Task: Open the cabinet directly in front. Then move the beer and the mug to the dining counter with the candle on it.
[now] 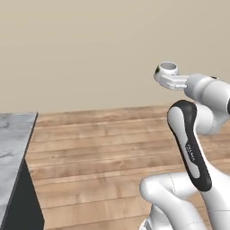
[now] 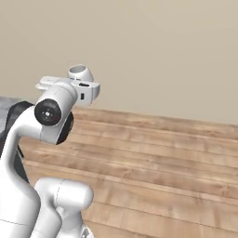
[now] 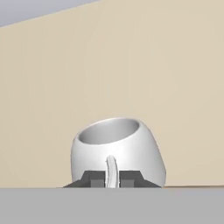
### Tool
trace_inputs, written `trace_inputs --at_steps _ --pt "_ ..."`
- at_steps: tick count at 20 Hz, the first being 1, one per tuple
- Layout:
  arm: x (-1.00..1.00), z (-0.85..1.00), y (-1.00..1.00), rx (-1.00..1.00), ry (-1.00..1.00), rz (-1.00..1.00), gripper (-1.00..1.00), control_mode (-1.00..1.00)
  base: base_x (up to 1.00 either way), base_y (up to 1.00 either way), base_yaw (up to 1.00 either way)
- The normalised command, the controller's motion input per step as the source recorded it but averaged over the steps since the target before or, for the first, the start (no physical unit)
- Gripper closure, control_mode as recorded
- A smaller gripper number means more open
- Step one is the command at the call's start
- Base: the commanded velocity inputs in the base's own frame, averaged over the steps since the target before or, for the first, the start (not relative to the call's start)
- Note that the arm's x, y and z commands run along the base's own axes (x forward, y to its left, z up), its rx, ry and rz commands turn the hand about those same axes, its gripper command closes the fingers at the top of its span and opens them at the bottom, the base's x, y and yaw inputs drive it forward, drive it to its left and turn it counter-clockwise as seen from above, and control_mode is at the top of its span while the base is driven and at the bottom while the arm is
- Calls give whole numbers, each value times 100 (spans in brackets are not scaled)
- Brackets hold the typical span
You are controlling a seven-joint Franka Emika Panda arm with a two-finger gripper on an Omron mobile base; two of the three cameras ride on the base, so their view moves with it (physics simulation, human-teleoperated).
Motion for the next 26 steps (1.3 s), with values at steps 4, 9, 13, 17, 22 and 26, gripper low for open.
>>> trace_inputs --at_steps 4,9,13,17,22,26 --pt "0 0 0 0 0 0 100 100 100 0 0" --pt "0 0 0 0 0 0 100 100 100 0 0" --pt "0 0 0 0 0 0 100 100 100 5 0" --pt "0 0 0 0 0 0 100 100 100 26 0" --pt "0 0 0 0 0 0 100 100 100 37 1" --pt "0 0 0 0 0 0 100 100 100 37 2"
